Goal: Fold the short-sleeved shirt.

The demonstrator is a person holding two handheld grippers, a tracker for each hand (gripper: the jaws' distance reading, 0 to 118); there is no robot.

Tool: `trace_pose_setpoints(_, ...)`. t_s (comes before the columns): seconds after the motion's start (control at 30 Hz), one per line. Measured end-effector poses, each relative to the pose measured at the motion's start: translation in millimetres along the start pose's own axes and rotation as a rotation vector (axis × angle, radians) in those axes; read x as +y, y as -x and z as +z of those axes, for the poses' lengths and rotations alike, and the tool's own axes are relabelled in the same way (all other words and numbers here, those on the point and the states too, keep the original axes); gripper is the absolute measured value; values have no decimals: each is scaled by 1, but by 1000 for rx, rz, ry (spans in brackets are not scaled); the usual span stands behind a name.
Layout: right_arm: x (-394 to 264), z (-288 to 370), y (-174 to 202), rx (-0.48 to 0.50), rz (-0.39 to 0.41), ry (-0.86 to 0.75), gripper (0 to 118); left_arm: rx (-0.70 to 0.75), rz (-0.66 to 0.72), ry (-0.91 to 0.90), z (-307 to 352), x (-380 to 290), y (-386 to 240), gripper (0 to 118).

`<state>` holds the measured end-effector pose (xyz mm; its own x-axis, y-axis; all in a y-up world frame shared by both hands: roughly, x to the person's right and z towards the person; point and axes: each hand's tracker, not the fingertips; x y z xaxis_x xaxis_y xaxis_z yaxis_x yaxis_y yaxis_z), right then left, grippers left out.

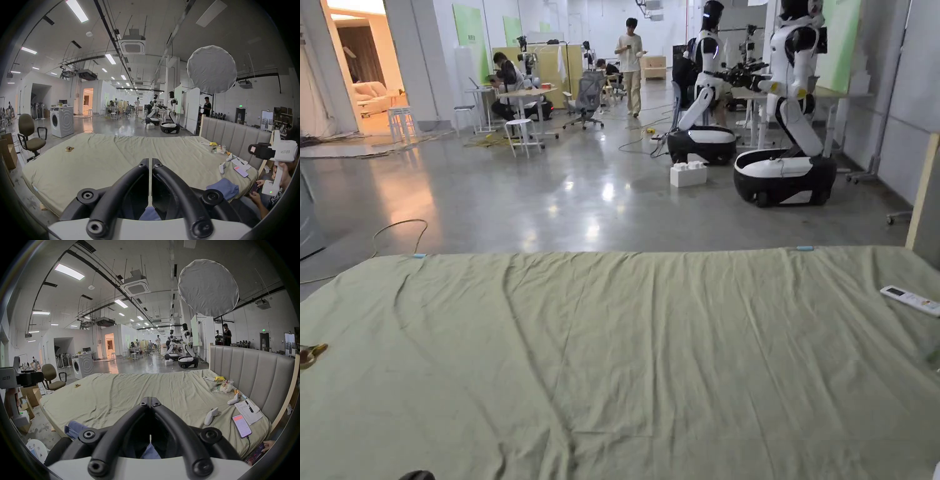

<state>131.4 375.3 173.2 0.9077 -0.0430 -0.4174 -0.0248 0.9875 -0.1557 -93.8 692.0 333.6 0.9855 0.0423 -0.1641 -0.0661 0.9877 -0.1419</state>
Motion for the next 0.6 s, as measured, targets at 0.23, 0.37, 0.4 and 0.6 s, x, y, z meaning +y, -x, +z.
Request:
trace_pose_setpoints(0.23,-21,-3,-8,19,-70,83,0,-36,201,254,-130,-10,150,107)
trace_pose_setpoints(0.37,-30,-6,-10,17,-90,133,0,28,324,395,-221,-56,233,109)
trace_pose_setpoints(0.4,-33,-8,-10,13,-90,143,0,-11,411,466,-251,-63,275,109)
trace_pose_setpoints(0.6,-41,-21,-10,19,-121,207,0,-156,644,559,-303,-111,379,109)
